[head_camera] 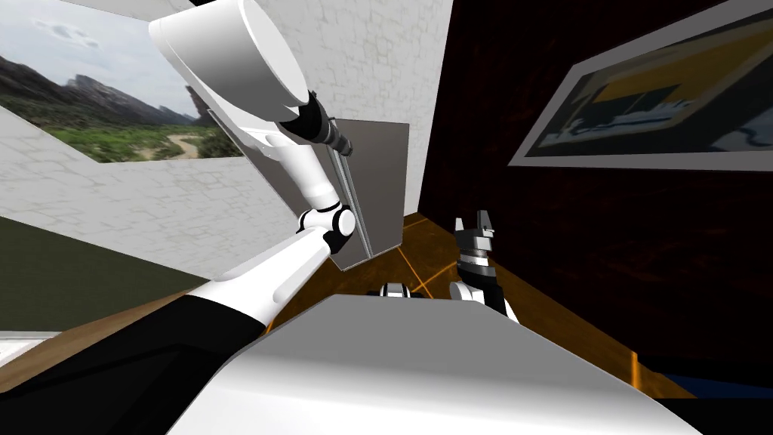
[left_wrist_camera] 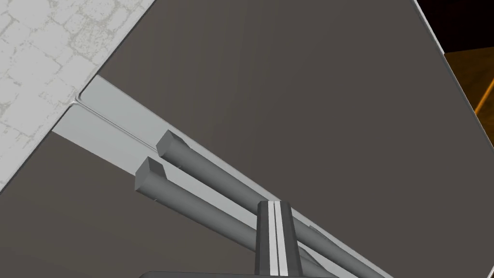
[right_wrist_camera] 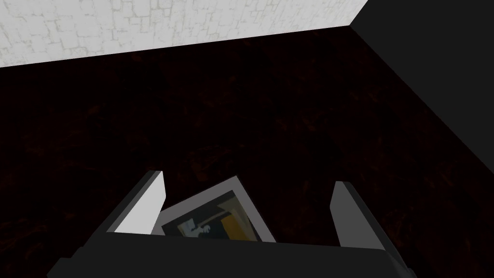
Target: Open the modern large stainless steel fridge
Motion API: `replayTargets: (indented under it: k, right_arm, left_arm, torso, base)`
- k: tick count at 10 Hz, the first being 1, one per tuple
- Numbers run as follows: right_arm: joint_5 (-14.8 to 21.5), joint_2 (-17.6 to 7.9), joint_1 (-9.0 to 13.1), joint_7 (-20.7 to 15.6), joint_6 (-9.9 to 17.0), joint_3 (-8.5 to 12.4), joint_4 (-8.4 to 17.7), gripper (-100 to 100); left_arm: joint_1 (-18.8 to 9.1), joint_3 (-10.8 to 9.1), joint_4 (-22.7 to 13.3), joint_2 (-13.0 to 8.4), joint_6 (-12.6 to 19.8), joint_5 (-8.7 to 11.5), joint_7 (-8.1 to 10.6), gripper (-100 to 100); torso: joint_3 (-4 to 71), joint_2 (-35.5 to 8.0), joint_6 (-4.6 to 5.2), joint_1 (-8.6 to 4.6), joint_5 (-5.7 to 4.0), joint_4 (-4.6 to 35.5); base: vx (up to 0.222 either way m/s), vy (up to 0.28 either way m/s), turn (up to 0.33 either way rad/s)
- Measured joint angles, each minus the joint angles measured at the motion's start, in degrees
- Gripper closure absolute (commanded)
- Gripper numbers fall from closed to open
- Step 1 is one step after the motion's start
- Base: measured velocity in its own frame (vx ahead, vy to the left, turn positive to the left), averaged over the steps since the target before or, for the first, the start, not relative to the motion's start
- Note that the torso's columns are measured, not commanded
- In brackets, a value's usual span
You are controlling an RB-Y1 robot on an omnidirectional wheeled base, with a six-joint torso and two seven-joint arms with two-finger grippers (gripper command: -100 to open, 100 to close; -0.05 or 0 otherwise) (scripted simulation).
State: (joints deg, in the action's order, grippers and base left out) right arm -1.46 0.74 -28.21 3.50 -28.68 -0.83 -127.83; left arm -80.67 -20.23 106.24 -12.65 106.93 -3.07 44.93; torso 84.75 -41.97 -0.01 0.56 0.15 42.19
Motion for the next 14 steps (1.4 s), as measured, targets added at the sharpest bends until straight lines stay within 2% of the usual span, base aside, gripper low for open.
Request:
replayTargets:
  k: [1, 3, 9, 13, 14]
  right_arm:
    - [0.0, 0.0, 0.0, 0.0, 0.0, 0.0, 0.0, 0]
    - [0.0, 0.0, 0.0, 0.0, 0.0, 0.0, 0.0, 0]
    - [0.0, 0.0, 0.0, 0.0, 0.0, 0.0, 0.0, 0]
    - [0.0, 0.0, 0.0, 0.0, 0.0, 0.0, 0.0, 0]
    - [0.0, 0.0, 0.0, 0.0, 0.0, 0.0, 0.0, 0]
  left_arm:
    - [0.1, 0.01, -0.1, 0.1, -0.8, 0.1, -0.03, -100]
    - [0.4, -0.24, -0.3, 0.3, -2.5, 0.6, -0.20, -100]
    - [0.3, -1.65, 0.9, 1.0, -3.5, 2.5, -0.24, -100]
    - [0.0, -2.40, 2.5, 1.4, -4.1, 3.4, 0.13, -100]
    - [0.0, -2.38, 2.6, 1.4, -4.2, 3.5, 0.12, 100]
  torso:
    - [0.1, 0.2, -0.03, 0.22, 0.11, -0.1]
    - [0.1, 0.1, -0.02, -0.17, -0.01, 0.0]
    - [-0.2, -0.3, 0.01, -0.65, -0.18, 0.1]
    - [-0.3, -0.5, 0.01, -0.75, -0.19, 0.1]
    - [-0.3, -0.5, 0.00, -0.82, -0.20, 0.1]
  base:
    - [0.064, 0.071, -0.028]
    - [0.133, 0.119, -0.034]
    - [0.147, 0.145, -0.047]
    - [0.078, 0.093, -0.030]
    - [0.007, 0.007, 0.001]
